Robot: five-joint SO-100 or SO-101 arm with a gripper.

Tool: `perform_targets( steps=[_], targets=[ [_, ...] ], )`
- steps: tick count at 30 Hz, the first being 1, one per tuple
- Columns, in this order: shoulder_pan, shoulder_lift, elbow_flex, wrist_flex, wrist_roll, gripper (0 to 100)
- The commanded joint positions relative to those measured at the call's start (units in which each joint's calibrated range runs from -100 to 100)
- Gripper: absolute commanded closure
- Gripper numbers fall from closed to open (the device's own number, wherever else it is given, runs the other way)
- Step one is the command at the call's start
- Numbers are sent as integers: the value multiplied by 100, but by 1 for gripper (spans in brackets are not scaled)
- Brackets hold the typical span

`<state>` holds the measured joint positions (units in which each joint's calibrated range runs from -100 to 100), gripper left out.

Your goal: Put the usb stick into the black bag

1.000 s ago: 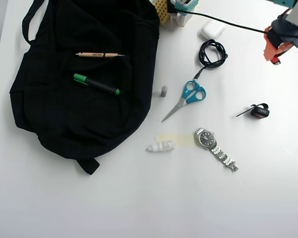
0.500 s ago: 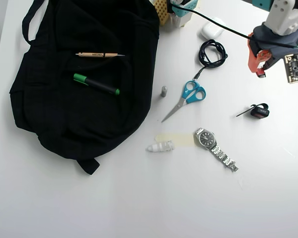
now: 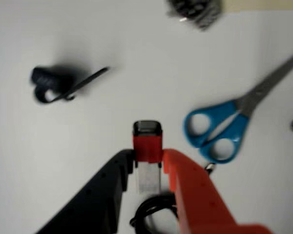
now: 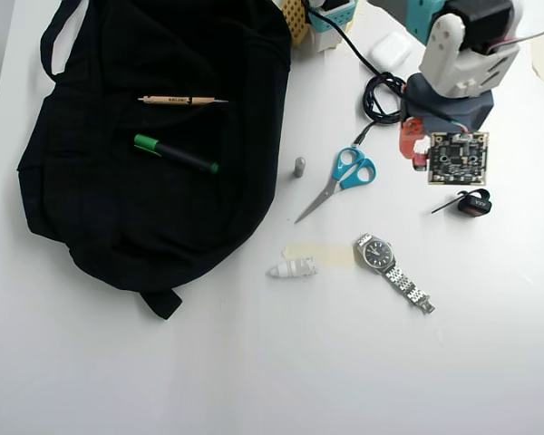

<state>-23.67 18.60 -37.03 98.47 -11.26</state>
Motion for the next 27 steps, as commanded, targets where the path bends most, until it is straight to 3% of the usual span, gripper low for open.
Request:
perform_targets(
  steps=[1, 24, 27],
  targets=[
    [452, -457, -250, 76, 35, 98],
    [3878, -731, -178, 76, 35, 98],
    [4289, -690, -169, 76, 276, 98]
  ],
)
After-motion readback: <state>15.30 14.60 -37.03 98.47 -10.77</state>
